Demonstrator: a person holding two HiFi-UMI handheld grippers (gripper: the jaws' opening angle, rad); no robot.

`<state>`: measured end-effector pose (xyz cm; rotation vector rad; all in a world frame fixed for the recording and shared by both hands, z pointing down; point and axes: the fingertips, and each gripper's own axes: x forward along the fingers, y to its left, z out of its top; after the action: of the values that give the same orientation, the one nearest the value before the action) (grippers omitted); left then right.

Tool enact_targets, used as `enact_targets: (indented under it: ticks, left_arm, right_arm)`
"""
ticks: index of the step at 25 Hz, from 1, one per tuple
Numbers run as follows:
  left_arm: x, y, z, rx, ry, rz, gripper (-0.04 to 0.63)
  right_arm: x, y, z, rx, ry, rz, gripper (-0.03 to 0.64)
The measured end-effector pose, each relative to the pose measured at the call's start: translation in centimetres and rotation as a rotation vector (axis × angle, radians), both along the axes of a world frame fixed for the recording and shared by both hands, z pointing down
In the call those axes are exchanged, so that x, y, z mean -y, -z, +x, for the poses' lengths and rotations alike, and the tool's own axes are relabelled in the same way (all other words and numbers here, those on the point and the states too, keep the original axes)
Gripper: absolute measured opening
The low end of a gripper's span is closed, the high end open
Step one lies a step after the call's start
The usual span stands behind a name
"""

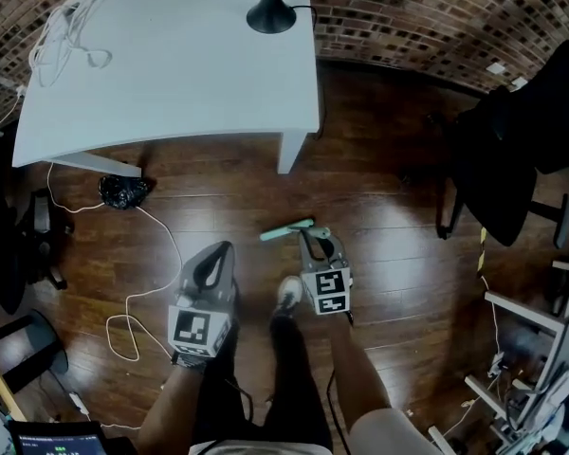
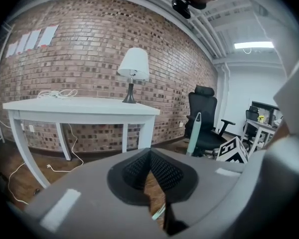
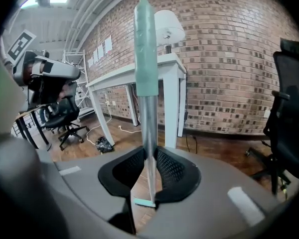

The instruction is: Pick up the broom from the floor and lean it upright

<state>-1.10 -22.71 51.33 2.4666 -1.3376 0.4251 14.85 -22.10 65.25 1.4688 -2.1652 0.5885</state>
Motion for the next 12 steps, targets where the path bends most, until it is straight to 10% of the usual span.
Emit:
enact_targets:
  ticks: [12]
  left_arm:
    - [2.5, -1.1, -0.3, -0.019, -0.032, -0.042, 0.0]
  right_arm:
    - [7.1, -3.7, -3.0, 0.075, 0.08, -0.026, 0.091]
